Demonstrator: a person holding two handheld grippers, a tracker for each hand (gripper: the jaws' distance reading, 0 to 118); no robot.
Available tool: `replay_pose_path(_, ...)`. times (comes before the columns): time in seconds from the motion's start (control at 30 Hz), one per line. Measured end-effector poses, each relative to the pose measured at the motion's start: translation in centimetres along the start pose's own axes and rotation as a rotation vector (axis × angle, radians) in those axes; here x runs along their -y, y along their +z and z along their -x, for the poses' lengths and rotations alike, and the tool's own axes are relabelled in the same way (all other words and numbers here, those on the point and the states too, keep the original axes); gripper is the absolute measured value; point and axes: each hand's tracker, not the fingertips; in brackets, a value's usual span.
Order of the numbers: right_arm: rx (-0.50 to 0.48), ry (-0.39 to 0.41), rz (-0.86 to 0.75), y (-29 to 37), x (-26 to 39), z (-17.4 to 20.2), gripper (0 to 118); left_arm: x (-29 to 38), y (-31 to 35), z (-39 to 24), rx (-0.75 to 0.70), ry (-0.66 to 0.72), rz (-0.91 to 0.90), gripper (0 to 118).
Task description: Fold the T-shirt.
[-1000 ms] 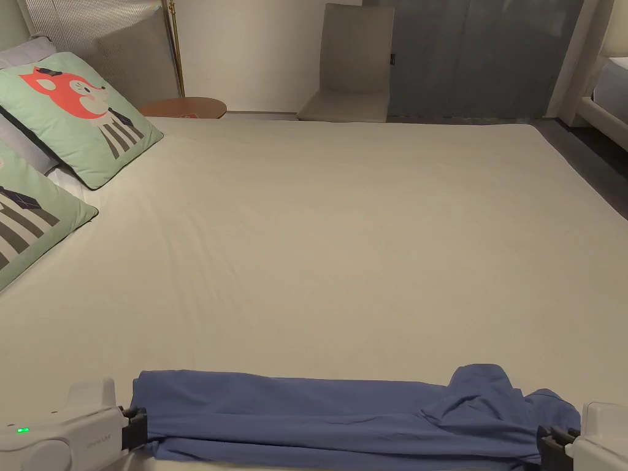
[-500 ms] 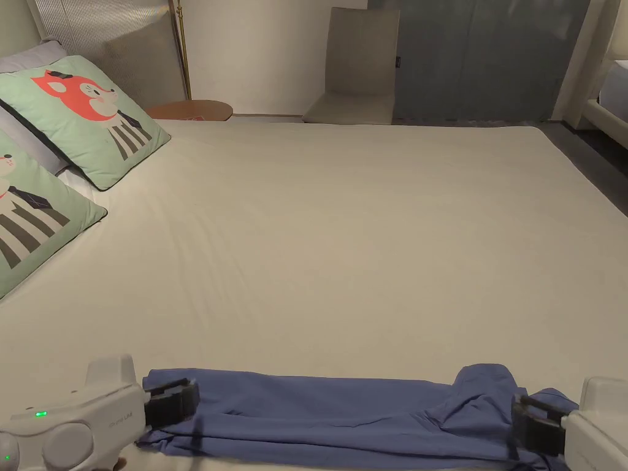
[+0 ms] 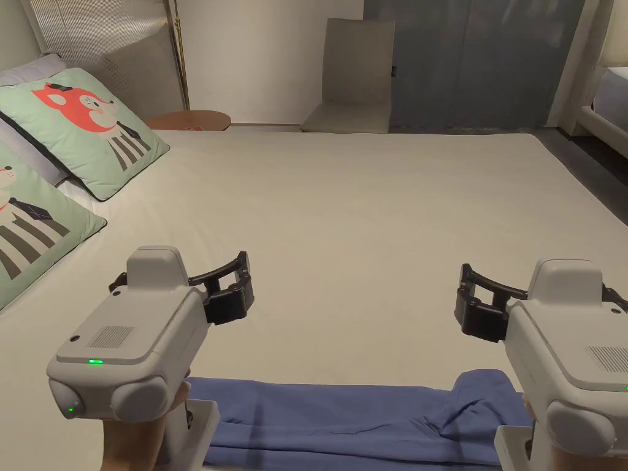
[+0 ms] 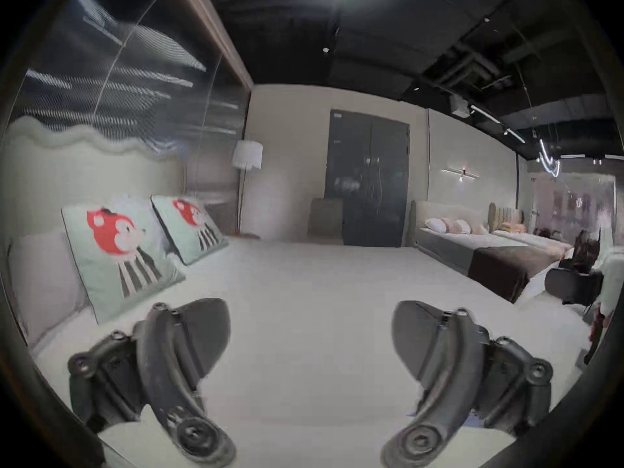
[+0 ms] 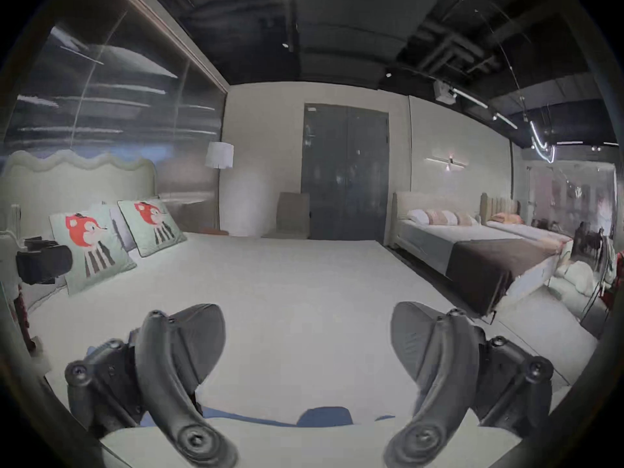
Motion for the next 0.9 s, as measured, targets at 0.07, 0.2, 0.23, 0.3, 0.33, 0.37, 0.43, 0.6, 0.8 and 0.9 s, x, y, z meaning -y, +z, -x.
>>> replay_pose_path(0.07, 0.001, 0.017, -0.023, 0.9, -0.7, 0.9, 87, 0.1, 0.2, -0.7, 0.003, -0.017, -0.006, 76)
replay_pose_path(0.2, 0.02, 0.037, -0.051, 0.9, -0.3, 1.8, 2, 0.5, 0.4, -1.1, 0.039, -0.022, -0.016, 0)
replay_pose_path(0.23, 0.01, 0.042, -0.065, 0.9, -0.3, 1.8, 1, 0.5, 0.4, -1.0, 0.046, -0.018, -0.016, 0)
replay_pose_path(0.3, 0.008, 0.05, -0.075, 1.1, -0.4, 2.2, 1, 0.5, 0.5, -1.2, 0.039, -0.03, -0.024, 0)
replay_pose_path(0.33, 0.01, 0.056, -0.078, 1.3, -0.6, 2.4, 1, 0.5, 0.5, -1.2, 0.042, -0.034, -0.024, 0)
replay_pose_path(0.37, 0.01, 0.059, -0.078, 1.3, -0.7, 2.5, 1, 0.3, 0.3, -1.0, 0.042, -0.032, -0.021, 0)
replay_pose_path(0.43, 0.007, 0.048, -0.082, 1.3, -0.9, 2.5, 1, 0.3, 0.2, -0.8, 0.048, -0.017, -0.02, 0)
replay_pose_path(0.6, 0.009, 0.048, -0.087, 0.4, -0.2, 2.5, 1, 0.5, -0.4, -0.2, 0.048, -0.016, -0.005, 0)
replay_pose_path(0.8, -0.004, 0.046, -0.078, 0.0, 0.1, 2.6, 1, 0.8, -1.7, 4.3, 0.216, 0.33, 0.182, 0)
replay_pose_path(0.9, -0.006, 0.049, -0.069, -0.5, 0.4, 2.8, 1, 1.8, -2.6, 8.5, 0.314, 0.547, 0.299, 0)
